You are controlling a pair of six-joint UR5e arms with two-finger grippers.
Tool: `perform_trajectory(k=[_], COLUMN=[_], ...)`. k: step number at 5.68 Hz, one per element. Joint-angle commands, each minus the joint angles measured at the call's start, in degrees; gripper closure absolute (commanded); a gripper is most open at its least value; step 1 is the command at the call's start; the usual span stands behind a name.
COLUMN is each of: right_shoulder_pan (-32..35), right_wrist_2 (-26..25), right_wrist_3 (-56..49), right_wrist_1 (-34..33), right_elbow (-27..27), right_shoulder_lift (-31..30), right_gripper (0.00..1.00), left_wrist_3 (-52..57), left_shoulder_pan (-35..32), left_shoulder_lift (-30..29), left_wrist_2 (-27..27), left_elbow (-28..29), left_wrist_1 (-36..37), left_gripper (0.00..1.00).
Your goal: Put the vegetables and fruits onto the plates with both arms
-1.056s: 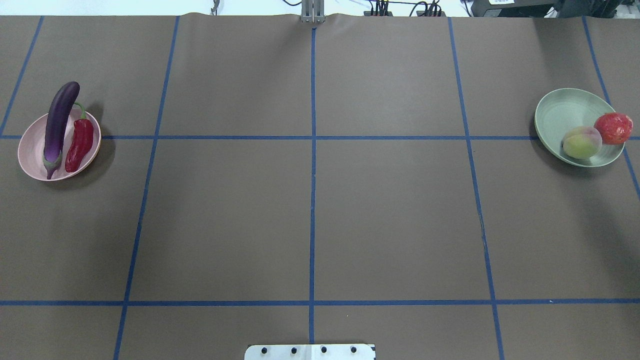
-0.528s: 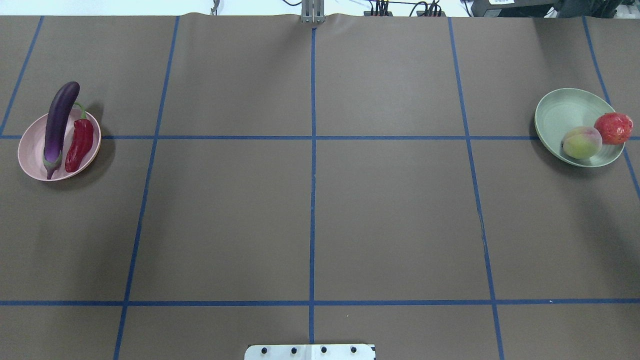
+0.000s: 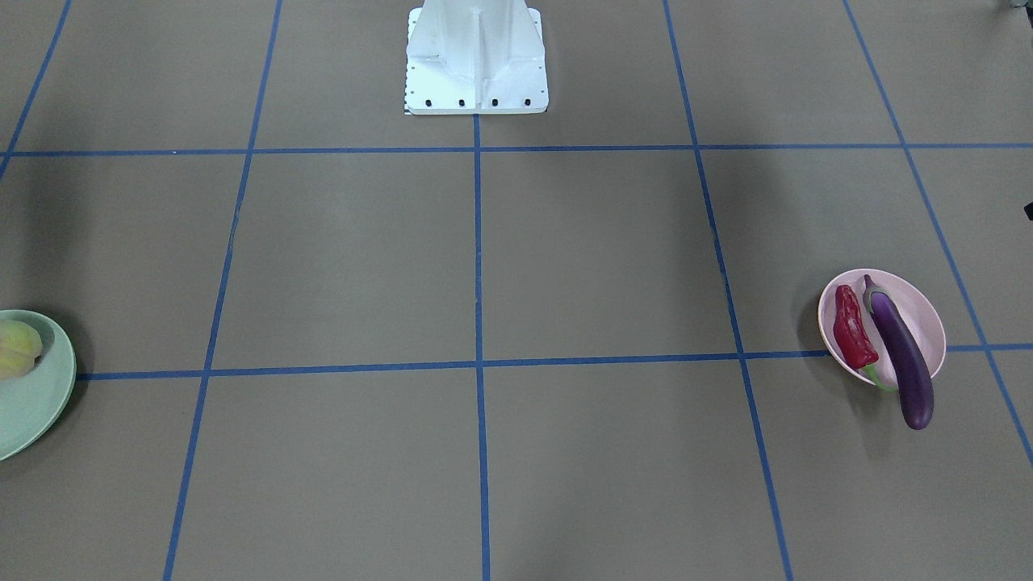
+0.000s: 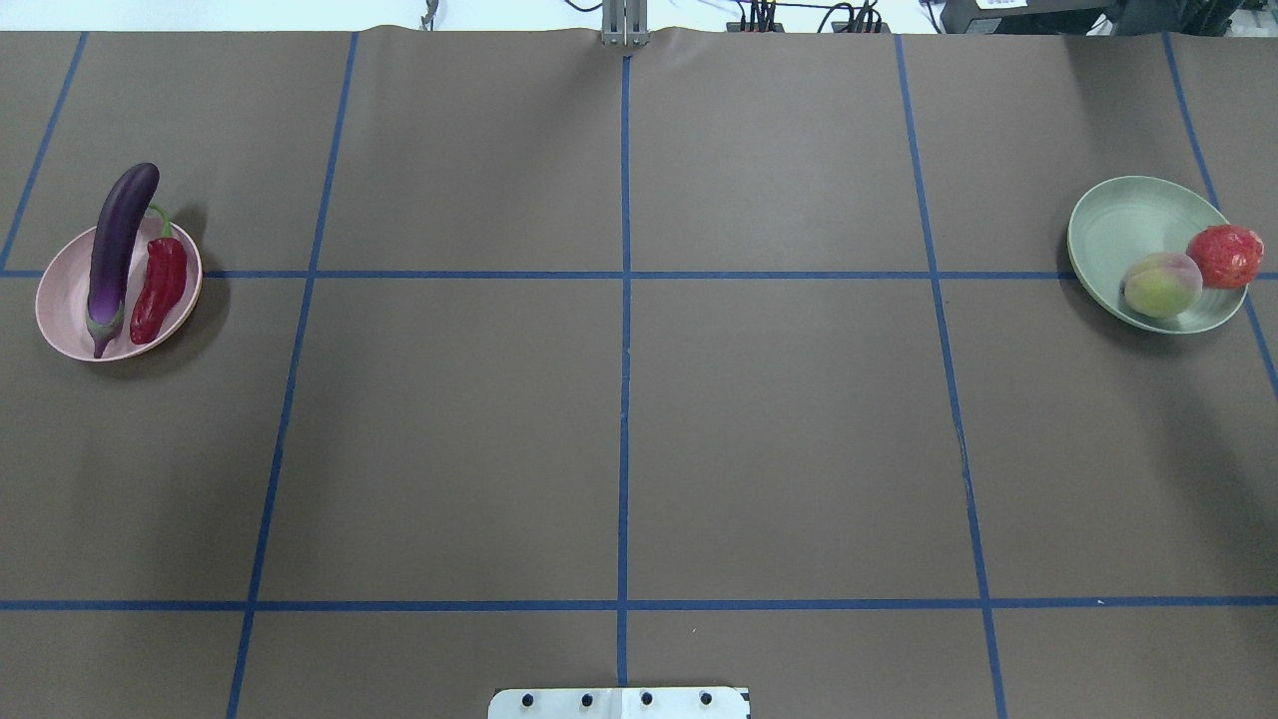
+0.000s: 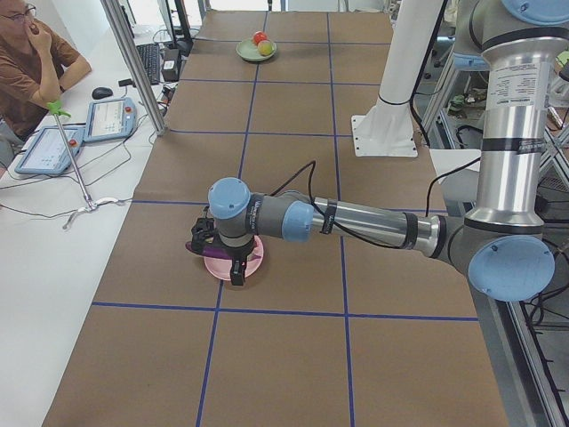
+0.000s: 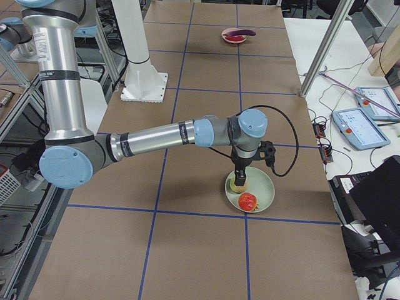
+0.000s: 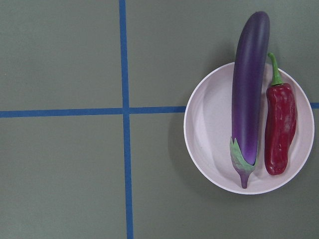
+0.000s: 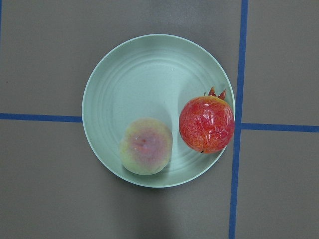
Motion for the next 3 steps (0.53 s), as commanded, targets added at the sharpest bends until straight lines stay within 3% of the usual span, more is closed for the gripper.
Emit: perform_trajectory(k=[1,3], right_shoulder_pan=[-0.05,-0.14], right_wrist_2=[-0.57,-0.57], right_wrist_3=[0.07,0.51], right_wrist_1=[0.23,0.41], right_elbow=[-0.09,-0.17], right_shoulder_lift=[-0.27,0.17], right_gripper=[0.0,0.0], left_wrist_3=[-0.07,-0.07], left_shoulder_pan=[-0.05,0.04], left_shoulder_lift=[0.24,0.33], left_wrist_2=[0.19,0.01], left_elbow=[-1.27,-1.54], left_wrist_1=[0.23,0.06], left_gripper=[0.0,0.0])
